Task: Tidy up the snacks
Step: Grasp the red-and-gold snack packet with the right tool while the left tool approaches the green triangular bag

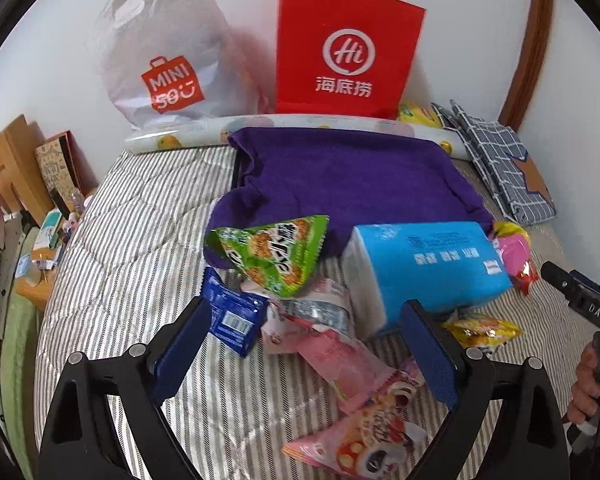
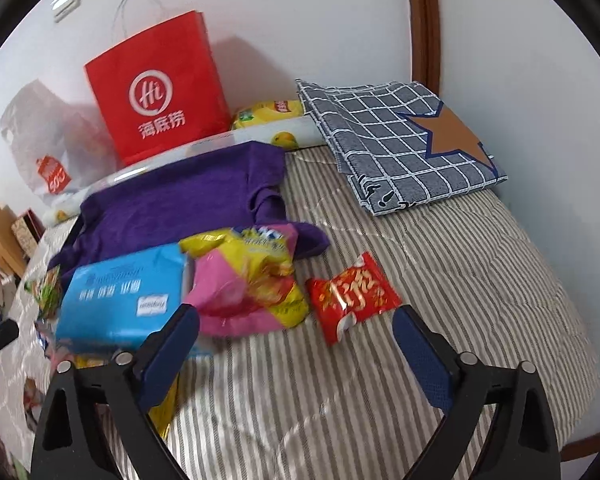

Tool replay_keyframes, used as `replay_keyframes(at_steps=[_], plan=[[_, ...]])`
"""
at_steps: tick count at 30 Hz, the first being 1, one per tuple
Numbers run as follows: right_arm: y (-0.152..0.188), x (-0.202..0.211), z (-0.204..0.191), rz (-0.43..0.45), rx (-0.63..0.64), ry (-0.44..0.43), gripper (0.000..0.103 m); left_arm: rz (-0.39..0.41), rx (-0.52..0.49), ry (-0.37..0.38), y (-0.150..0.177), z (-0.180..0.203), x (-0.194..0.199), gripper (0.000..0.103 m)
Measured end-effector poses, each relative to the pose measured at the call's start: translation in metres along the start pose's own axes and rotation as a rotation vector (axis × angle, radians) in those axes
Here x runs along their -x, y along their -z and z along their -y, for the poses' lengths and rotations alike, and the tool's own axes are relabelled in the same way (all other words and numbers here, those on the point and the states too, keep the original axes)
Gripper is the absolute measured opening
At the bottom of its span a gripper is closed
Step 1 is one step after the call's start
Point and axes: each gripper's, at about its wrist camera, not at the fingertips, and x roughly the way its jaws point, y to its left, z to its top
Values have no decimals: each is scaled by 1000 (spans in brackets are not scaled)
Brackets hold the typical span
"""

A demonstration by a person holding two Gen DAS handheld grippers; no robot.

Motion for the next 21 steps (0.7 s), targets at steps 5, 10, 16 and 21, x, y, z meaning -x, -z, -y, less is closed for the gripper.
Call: replay_keyframes(at_steps=[5, 10, 16, 21], plan=[[-7, -13, 13, 8, 34, 56, 90, 2, 7, 2, -3, -12, -2, 95], [-5, -37, 32, -49, 59, 87, 78, -5, 21, -16, -4, -22, -7, 95], [3, -66, 35, -108, 101, 89, 70, -18, 51, -27, -6, -36, -14, 95], [4, -79, 34, -113, 123, 77, 53, -15, 59, -32, -5, -47, -11, 95]])
